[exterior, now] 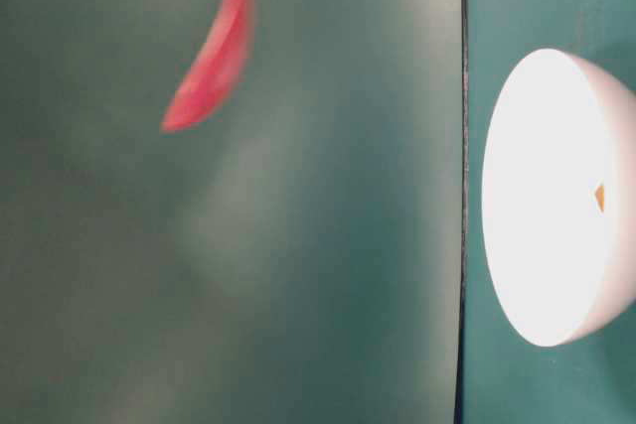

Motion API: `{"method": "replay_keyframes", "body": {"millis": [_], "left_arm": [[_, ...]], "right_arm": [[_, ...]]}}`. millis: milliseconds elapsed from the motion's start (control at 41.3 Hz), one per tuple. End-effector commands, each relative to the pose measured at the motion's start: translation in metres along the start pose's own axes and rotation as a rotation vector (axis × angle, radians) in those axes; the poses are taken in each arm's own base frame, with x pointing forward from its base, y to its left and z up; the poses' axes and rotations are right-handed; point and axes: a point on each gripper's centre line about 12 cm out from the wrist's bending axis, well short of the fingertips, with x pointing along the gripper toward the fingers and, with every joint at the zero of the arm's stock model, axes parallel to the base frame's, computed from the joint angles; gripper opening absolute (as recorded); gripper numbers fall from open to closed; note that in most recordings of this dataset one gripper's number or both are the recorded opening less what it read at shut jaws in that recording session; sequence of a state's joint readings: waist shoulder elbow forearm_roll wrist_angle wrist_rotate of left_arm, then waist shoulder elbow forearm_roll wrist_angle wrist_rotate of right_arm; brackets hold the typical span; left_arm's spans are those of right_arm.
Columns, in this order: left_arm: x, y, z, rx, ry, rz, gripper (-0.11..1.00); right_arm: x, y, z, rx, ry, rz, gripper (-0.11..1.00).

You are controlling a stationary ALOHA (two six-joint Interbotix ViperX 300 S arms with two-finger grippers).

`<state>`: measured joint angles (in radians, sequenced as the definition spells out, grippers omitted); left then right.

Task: Grip the spoon and scoop the red block from the bowl with right arm.
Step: 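Lift the spoon with the right gripper and carry it over the white bowl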

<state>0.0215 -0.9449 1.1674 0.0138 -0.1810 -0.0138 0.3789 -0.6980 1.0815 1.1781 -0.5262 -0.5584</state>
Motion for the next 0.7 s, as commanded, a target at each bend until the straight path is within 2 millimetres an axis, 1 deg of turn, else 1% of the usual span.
{"method": "replay_keyframes", "body": {"millis": [0, 24, 97, 194, 291, 412, 557, 678], "left_arm": [[0.002, 0.000, 0.007, 0.000, -0.020, 0.001, 0.00], [0.002, 0.000, 0.007, 0.000, -0.020, 0.001, 0.00], [0.002, 0.000, 0.007, 0.000, -0.021, 0.001, 0.00], [0.001, 0.000, 0.008, 0.000, -0.026, 0.001, 0.00], [0.001, 0.000, 0.009, 0.000, -0.031, 0.001, 0.00], [0.001, 0.000, 0.009, 0.000, -0.031, 0.001, 0.00], [0.001, 0.000, 0.009, 0.000, -0.032, 0.001, 0.00], [0.001, 0.000, 0.009, 0.000, -0.032, 0.001, 0.00]], "right_arm": [[0.003, 0.007, 0.041, 0.047, -0.087, 0.013, 0.25], [0.003, 0.006, 0.051, 0.058, -0.116, 0.006, 0.25], [0.005, 0.004, 0.070, 0.072, -0.168, -0.016, 0.25], [0.010, -0.003, 0.081, 0.078, -0.179, -0.045, 0.25], [0.020, -0.007, 0.077, 0.067, -0.103, -0.036, 0.25], [0.038, -0.013, 0.066, 0.065, 0.055, -0.007, 0.25], [0.066, -0.016, 0.054, 0.072, 0.252, 0.038, 0.25], [0.090, -0.019, 0.055, 0.092, 0.353, 0.065, 0.25]]}}
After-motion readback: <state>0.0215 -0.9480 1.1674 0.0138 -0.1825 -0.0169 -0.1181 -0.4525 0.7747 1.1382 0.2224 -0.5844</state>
